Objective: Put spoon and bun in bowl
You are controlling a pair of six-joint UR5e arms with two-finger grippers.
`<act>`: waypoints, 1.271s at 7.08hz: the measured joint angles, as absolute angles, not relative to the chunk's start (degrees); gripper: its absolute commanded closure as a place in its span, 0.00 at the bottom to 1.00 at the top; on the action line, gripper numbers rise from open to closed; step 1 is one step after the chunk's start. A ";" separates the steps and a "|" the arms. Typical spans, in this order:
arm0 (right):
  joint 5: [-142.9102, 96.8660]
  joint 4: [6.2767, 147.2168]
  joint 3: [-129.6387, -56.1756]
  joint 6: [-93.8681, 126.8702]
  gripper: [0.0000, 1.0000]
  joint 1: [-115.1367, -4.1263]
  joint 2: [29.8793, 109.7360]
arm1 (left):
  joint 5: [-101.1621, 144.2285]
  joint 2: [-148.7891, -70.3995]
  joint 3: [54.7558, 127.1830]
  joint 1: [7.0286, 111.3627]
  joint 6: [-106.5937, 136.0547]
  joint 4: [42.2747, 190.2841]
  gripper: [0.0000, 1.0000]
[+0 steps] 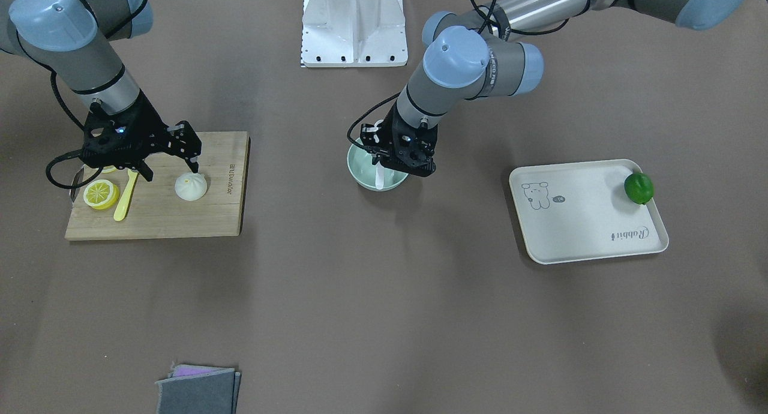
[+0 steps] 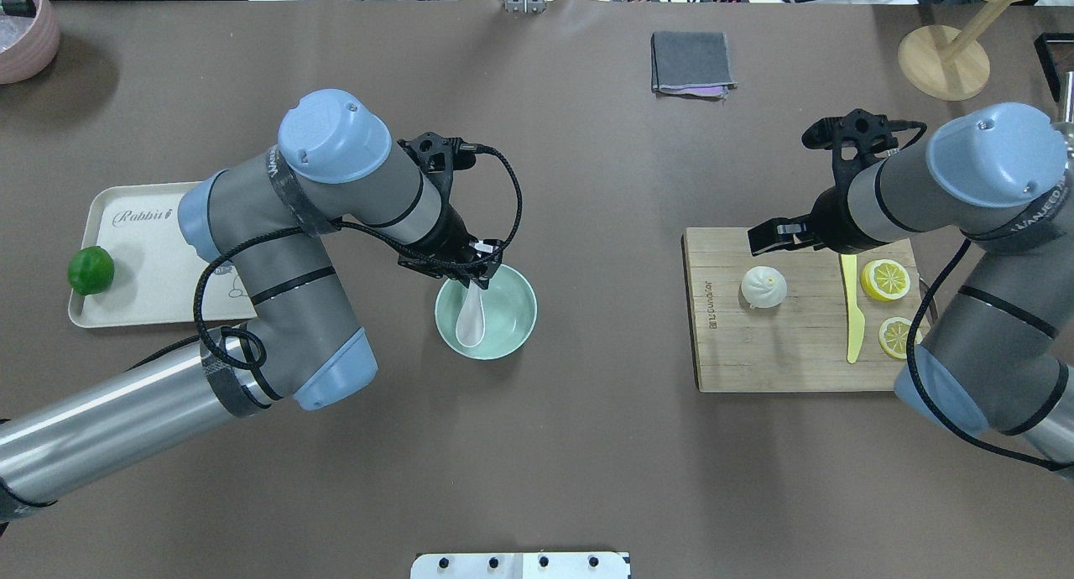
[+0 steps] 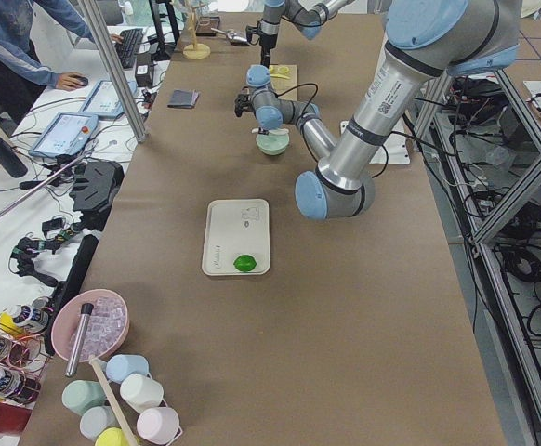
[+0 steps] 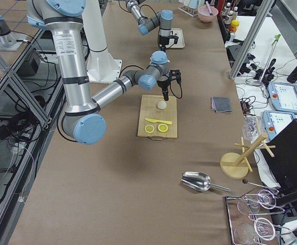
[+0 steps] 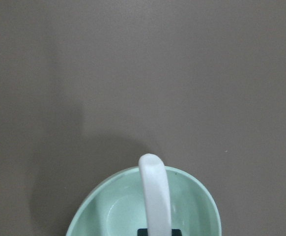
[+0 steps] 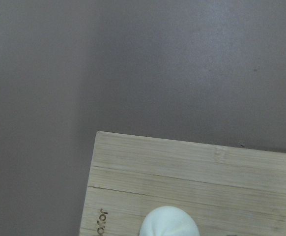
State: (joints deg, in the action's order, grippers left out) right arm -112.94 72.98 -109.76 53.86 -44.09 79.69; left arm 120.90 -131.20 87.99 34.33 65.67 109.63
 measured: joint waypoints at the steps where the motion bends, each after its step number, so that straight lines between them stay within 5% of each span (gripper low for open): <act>1: -112.92 72.78 -108.85 53.84 0.15 -43.96 79.50 | 120.07 -132.43 86.77 34.31 65.73 109.67 0.03; 2: -112.90 72.59 -107.51 53.86 0.23 -43.59 79.11 | 119.71 -133.01 86.24 34.30 65.84 109.66 0.03; 4: -113.26 72.92 -105.39 53.87 0.64 -42.18 78.75 | 119.53 -133.21 86.16 34.65 65.98 109.61 0.03; 5: -113.39 73.08 -104.46 53.88 0.73 -41.46 78.79 | 119.48 -133.13 86.29 35.04 66.00 109.58 0.03; 6: -113.44 73.12 -103.28 53.88 1.00 -40.87 78.77 | 119.45 -133.02 86.57 35.49 66.03 109.52 0.03; 9: -115.64 74.23 -103.00 53.90 1.00 -41.31 77.76 | 120.35 -132.16 88.33 37.69 65.94 109.27 0.03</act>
